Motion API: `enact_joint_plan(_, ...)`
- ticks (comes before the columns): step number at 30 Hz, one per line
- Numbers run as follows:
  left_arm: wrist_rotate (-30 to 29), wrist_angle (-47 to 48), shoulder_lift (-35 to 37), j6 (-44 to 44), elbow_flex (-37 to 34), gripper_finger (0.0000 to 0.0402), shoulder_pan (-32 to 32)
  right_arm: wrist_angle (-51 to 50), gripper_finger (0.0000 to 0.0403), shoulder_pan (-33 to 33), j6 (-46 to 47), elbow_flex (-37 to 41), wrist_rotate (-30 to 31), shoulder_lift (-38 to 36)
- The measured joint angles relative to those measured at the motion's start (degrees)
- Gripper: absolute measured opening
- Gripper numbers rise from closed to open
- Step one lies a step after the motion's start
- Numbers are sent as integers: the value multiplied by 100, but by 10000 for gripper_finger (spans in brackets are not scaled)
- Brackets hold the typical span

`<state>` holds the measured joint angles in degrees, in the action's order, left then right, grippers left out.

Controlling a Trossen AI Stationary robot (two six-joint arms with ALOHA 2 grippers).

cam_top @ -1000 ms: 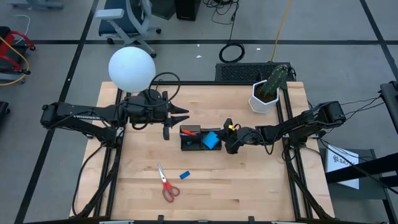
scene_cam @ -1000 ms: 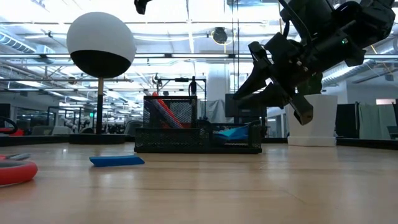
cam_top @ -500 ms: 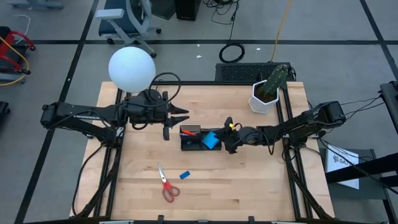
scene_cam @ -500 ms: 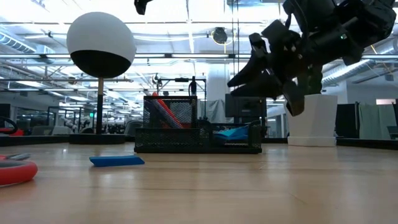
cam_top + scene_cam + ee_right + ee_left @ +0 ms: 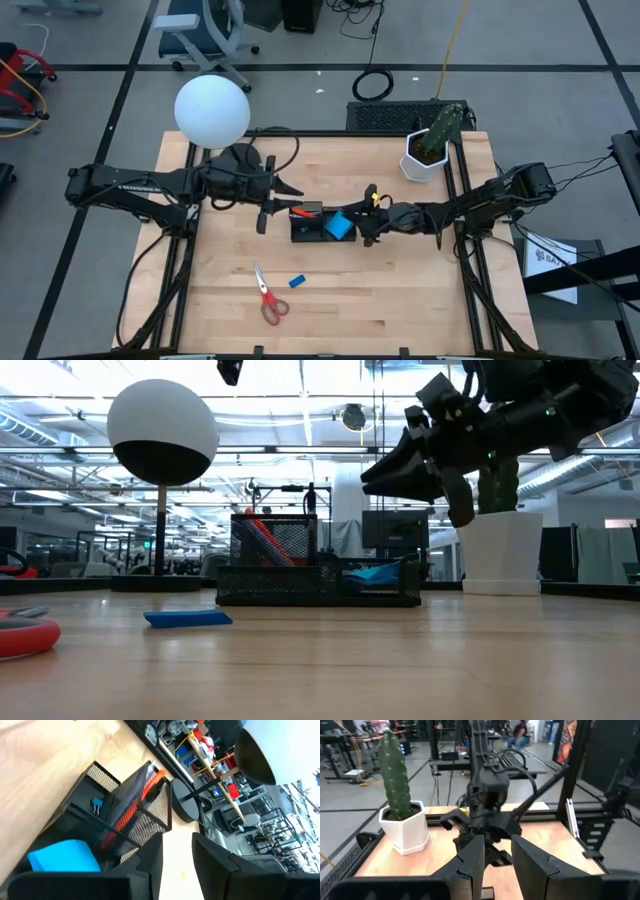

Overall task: Pick and place office supplies into organizer
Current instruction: Put the blue eraser into the black desk organizer

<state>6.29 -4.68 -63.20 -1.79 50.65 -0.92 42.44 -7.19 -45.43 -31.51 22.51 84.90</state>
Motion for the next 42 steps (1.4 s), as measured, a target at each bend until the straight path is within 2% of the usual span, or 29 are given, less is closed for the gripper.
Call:
enact_joint_plan(4,28,216,0,-194,0,104,96,177,93,-89,-8,0,41,-2)
enact_joint_plan(6,32,352,0,-239,0,104,172,371,93,-146,-10,0,256,-2)
enact_joint_plan(13,31,819,0,-218,0,104,556,1583,91,-277,20,0,2069,-2)
enact_joint_plan(16,-28,881,0,-211,0,104,669,2065,91,-342,-15,0,2538,-6)
enact_joint_plan(21,-329,1112,-47,-150,1,104,883,1995,91,-420,205,0,2724,-292)
enact_joint_plan(24,-734,1254,-148,-159,-7,104,1010,1518,91,-418,629,-43,2884,-719)
enact_joint_plan(27,-1161,1186,-212,84,11,104,1100,498,91,-418,1117,-260,2864,-1301)
enact_joint_plan(31,-1243,1211,-230,332,17,104,1258,-1123,91,-414,1905,-743,2820,-1893)
enact_joint_plan(35,-1637,1397,-229,721,20,104,1514,-2410,91,-302,2562,-1182,2197,-2239)
enact_joint_plan(39,-2302,1417,-266,964,20,104,1791,-2932,91,-106,2909,-1486,1473,-2295)
enact_joint_plan(42,-2472,1439,-285,1212,20,104,1947,-3042,91,48,2977,-1578,1171,-2290)
